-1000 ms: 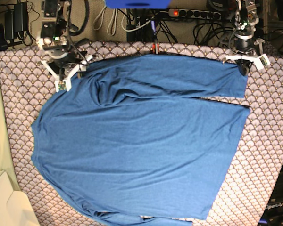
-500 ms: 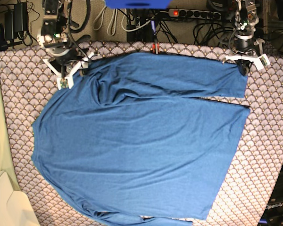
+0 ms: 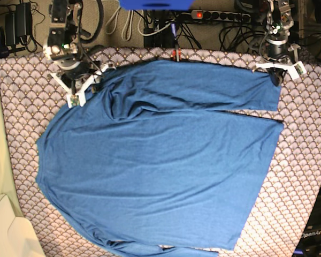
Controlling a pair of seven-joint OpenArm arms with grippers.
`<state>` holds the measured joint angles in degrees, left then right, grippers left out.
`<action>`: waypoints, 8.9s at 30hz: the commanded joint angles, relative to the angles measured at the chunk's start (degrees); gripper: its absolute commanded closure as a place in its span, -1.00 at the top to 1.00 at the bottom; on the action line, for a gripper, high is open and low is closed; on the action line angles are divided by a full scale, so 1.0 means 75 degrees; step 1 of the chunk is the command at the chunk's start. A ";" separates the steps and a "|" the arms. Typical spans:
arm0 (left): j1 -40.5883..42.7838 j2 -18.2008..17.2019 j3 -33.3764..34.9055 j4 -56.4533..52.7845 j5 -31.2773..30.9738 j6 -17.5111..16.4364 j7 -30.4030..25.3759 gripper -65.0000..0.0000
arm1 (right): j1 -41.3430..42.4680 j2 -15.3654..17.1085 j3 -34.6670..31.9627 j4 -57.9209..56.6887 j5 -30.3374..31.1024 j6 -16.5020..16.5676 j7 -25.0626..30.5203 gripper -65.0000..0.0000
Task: Fold the T-shirt properly
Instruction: 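Grasp the shirt's collar edge corners with both grippers, then lift the collar edge and drag it across the shirt toward the hem, then adjust the left gripper's hold on the shirt corner, then shift the right gripper's grasp along the folded edge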
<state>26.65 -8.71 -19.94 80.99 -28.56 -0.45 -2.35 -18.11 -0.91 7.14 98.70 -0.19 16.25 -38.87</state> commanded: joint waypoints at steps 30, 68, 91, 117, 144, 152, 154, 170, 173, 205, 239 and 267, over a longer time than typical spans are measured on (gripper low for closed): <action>-0.0407 -0.0345 -0.0019 0.0729 0.0039 0.0042 -0.0115 -0.99 | 0.0111 0.0021 0.0016 0.1077 0.0019 0.0066 -0.0098 -1.00; -0.2739 -0.0591 -0.0054 0.0647 0.0004 0.0042 0.1187 -0.99 | 0.2444 0.0068 -0.0043 -0.0400 -0.0005 0.0066 -0.0098 -1.00; -0.3478 -0.0591 -0.0066 -0.0068 -0.0043 0.0054 0.1187 -0.99 | 0.3534 0.0502 -0.0571 -0.1901 -0.0005 0.0066 -0.0051 -1.00; -0.2282 -0.0532 -0.0066 0.0976 -0.0055 0.1121 0.1187 -0.99 | 0.3534 0.0514 -0.0723 -0.1936 -0.0005 0.0066 -0.0027 -1.00; -0.3982 -0.0872 0.1118 -0.1169 0.0098 0.1121 0.1222 -0.99 | 0.3487 0.0514 -0.0723 -0.1936 -0.0005 0.0066 -0.0062 -1.00; -0.4439 -0.0954 0.1317 -0.1181 0.0133 0.1121 0.2734 -0.99 | 0.3487 0.0514 -0.0723 -0.1936 -0.0005 0.0066 -0.0051 -1.00; -0.4533 -0.0954 0.1317 -0.1263 0.0133 0.1121 0.2734 -0.99 | 0.3475 0.0514 -0.0723 -0.1936 -0.0005 0.0066 -0.0051 -1.00; -0.4990 -0.0966 0.1317 -0.1756 0.0074 0.1121 0.3636 -0.64 | 0.3440 0.0514 -0.0723 -0.1924 -0.0005 0.0066 -0.0098 -1.00; -0.5048 -0.0966 0.1305 -0.1662 0.0074 0.1121 0.3918 -0.35 | 0.3440 0.0514 -0.0723 -0.1924 -0.0005 0.0066 -0.0098 -1.00; -0.3536 -0.0908 -0.0300 -0.0079 0.0062 0.1050 0.4691 0.13 | 0.3171 0.0514 -0.0711 -0.1889 -0.0016 0.0066 -0.0098 -0.28; -0.4216 -0.0732 -0.0254 -0.1744 0.0062 0.1050 0.4680 -0.38 | 0.2198 0.0514 -0.0664 0.0678 -0.0016 0.0066 -0.0789 -0.27; -0.3759 -0.0790 -0.0312 -0.0830 0.0098 0.1050 0.4773 -0.98 | 0.1764 0.0525 -0.0653 0.0350 0.0007 0.0066 -0.0930 -0.27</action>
<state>-0.67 -13.65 -22.04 73.87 -27.92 7.49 34.35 -6.09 2.74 2.17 100.14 -0.36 16.69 -47.40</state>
